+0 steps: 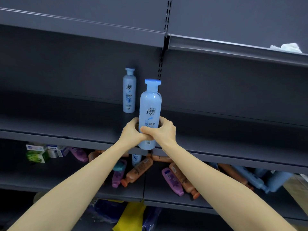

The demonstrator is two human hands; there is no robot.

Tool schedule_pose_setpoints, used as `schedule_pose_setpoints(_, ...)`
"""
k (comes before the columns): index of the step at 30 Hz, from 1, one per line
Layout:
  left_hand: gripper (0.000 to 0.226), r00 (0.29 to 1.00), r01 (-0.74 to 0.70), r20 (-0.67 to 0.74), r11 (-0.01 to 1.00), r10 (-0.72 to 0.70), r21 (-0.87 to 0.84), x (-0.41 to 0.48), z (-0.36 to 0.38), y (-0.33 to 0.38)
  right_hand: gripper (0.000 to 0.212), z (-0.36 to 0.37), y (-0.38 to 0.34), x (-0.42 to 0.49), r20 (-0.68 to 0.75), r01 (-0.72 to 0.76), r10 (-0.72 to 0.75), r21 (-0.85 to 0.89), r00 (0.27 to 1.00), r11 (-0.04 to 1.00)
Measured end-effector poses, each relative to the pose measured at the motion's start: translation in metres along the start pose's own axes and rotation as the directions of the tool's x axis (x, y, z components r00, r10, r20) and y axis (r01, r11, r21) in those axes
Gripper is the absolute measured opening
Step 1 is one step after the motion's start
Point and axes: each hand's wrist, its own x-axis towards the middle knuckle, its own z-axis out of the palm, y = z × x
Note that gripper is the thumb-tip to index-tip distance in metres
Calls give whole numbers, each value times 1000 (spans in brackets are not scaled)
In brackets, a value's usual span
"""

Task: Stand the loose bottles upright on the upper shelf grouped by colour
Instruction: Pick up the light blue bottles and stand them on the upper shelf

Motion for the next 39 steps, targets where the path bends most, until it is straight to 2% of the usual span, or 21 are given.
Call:
schedule_pose_setpoints(4,68,1000,0,2,1000,0,-14,22,-7,-7,36,12,1,21,-14,3,-3,-10,1000,1000)
schedule_pose_setpoints(17,71,998,29,50,999,-28,-17,87,-16,-35,45,43,19,79,-78,-72,71,-13,994,997)
schedule_pose_setpoints(25,59,998,22,61,999,-21,-24,117,-19,-43,46,55,21,107,-104,-84,80,-29,991,996)
schedule_pose_setpoints(30,61,998,10,61,1000,-10,-7,132,-24,-46,46,63,23,122,-109,-78,75,-20,991,997)
schedule_pose_setpoints(35,49,990,8,139,993,9,-119,139,-42,-51,43,68,25,132,-116,-66,68,24,991,998)
schedule_pose_setpoints(37,42,997,41,66,989,-32,-145,146,-51,-56,41,69,27,134,-117,-61,66,46,991,997)
schedule_pose_setpoints(39,39,995,77,-55,994,-81,-78,157,-58,-62,40,70,28,136,-119,-54,60,52,991,997)
